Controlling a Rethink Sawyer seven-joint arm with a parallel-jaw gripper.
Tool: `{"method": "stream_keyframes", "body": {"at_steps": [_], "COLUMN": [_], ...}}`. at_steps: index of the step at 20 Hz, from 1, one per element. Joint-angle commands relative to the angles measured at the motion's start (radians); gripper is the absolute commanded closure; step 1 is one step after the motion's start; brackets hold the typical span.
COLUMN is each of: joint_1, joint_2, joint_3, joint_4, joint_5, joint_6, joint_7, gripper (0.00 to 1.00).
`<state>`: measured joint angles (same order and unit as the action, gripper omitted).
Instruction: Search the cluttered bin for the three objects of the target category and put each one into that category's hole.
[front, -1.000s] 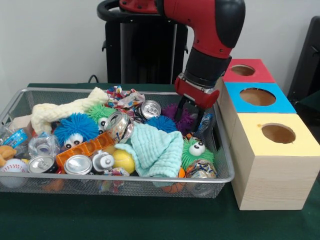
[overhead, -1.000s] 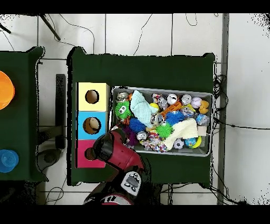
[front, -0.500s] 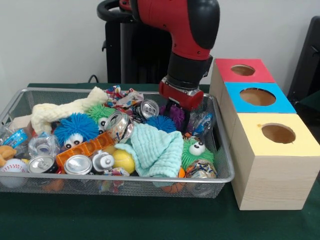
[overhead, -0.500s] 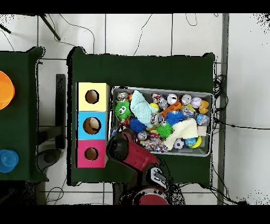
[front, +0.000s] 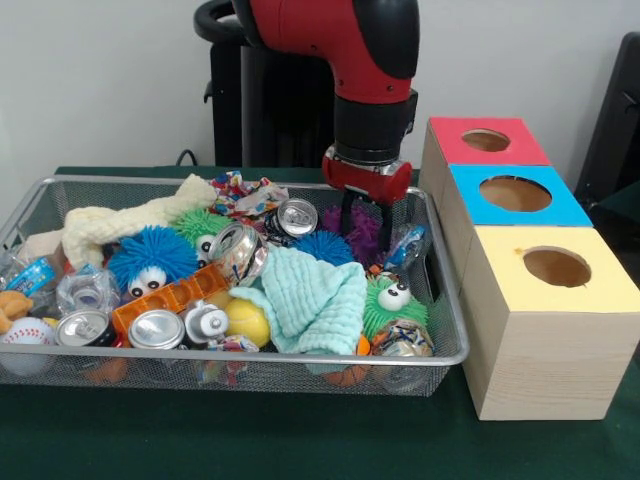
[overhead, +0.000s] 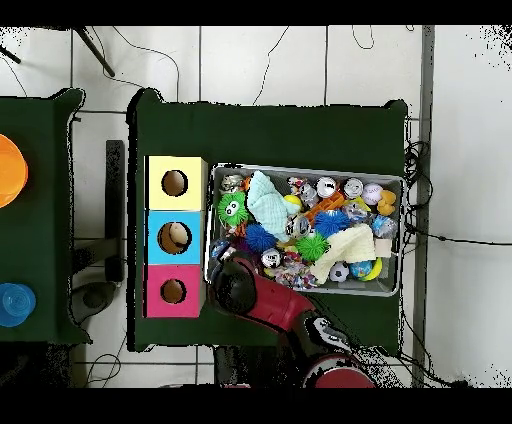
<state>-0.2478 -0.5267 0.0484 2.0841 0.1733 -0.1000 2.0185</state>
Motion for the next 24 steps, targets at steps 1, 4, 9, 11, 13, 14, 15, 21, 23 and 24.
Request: {"method": "stream_keyframes", "body": {"at_steps": [1, 4, 9, 11, 13, 14, 15, 21, 23, 24], "joint_1": [-0.034, -0.043, -0.032, -0.024, -0.025, -0.021, -0.022, -0.021, -0.012, -0.01], "joint_2": [-0.015, -0.042, -0.023, -0.002, 0.018, 0.032, 0.041, 0.074, 0.074, 0.069], "joint_3": [0.171, 0.186, 0.185, 0.175, 0.168, 0.162, 0.158, 0.149, 0.148, 0.148], "joint_4": [0.038, 0.061, 0.047, 0.032, 0.025, 0.015, 0.011, -0.011, -0.017, -0.017], "joint_5": [-0.088, -0.113, -0.132, -0.144, -0.165, -0.173, -0.181, -0.201, -0.202, -0.203], "joint_6": [0.005, 0.001, -0.013, -0.025, -0.045, -0.053, -0.062, -0.077, -0.075, -0.068], "joint_7": [0.119, 0.131, 0.135, 0.127, 0.12, 0.115, 0.116, 0.114, 0.113, 0.111], "gripper": [0.0, 0.0, 0.0, 0.0, 0.0, 0.0, 0.0, 0.0, 0.0, 0.0]}}
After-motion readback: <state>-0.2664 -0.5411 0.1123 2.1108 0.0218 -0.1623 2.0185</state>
